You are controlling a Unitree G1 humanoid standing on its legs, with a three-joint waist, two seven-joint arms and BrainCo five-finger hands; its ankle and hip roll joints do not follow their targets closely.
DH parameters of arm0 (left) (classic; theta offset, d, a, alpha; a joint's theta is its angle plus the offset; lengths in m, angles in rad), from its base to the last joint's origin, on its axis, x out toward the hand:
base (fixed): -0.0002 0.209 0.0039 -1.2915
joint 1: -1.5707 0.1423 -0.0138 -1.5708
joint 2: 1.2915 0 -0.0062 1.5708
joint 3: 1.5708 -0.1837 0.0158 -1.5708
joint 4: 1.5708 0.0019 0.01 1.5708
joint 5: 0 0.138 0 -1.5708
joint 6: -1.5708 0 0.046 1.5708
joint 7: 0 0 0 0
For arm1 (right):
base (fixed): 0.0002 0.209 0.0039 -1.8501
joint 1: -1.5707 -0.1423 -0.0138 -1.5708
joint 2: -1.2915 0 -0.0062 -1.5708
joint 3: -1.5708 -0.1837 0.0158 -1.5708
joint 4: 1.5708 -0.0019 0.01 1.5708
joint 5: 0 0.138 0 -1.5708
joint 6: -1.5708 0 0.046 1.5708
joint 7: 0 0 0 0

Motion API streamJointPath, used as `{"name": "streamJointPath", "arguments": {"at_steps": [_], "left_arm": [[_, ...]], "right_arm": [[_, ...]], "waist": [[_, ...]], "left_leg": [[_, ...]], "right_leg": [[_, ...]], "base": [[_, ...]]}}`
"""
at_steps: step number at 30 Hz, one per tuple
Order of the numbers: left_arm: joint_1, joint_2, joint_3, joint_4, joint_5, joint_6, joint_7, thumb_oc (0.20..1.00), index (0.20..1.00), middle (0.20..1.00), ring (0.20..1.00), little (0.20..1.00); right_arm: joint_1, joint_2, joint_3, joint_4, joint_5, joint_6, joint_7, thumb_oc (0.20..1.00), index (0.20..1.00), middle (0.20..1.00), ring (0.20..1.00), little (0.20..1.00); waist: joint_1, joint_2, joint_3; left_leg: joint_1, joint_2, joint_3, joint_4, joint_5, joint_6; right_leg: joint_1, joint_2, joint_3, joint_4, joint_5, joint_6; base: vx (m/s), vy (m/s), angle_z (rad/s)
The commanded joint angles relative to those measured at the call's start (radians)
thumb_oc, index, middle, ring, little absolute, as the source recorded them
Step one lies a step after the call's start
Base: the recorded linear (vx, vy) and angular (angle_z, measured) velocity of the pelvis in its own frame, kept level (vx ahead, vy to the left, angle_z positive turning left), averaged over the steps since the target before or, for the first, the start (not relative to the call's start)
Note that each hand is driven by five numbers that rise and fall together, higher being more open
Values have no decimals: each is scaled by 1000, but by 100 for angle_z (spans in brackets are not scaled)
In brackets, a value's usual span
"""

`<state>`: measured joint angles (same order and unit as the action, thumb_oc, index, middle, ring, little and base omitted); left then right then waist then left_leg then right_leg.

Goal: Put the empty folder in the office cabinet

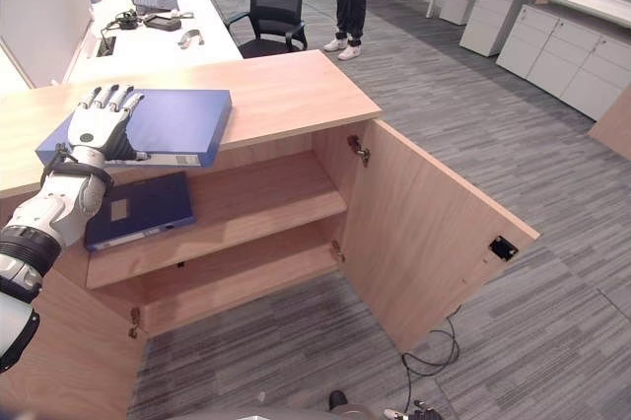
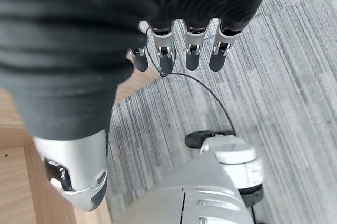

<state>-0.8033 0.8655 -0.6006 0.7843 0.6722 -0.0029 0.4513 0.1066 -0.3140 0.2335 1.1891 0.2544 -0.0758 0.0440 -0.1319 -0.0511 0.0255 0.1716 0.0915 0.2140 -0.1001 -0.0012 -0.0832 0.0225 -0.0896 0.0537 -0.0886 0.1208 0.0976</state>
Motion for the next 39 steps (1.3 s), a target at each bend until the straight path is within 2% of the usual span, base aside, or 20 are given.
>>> {"name": "streamJointPath", "arguments": {"at_steps": [1,16,39], "left_arm": [[-202,12,-7,65,-42,9,32,1000,1000,1000,1000,1000],[-148,-48,11,89,-49,-5,25,1000,1000,1000,1000,1000],[-154,-73,-1,124,-69,-15,21,1000,1000,1000,1000,1000]], "right_arm": [[-76,-33,20,31,2,-17,-6,1000,1000,1000,1000,1000],[-72,-29,31,6,-5,-25,-9,1000,1000,1000,1000,1000],[-69,-29,30,2,-5,-31,-16,1000,1000,1000,1000,1000]], "waist": [[-18,29,66],[-26,23,73],[-37,17,98]], "left_leg": [[61,-30,-44,13,-111,18],[72,-35,-40,13,-117,21],[63,-42,-27,13,-116,28]], "right_leg": [[46,-43,-5,81,-126,119],[51,-44,-1,76,-127,116],[28,-45,7,82,-115,121]], "base": [[0,0,0],[0,0,0],[0,2,-2]]}}
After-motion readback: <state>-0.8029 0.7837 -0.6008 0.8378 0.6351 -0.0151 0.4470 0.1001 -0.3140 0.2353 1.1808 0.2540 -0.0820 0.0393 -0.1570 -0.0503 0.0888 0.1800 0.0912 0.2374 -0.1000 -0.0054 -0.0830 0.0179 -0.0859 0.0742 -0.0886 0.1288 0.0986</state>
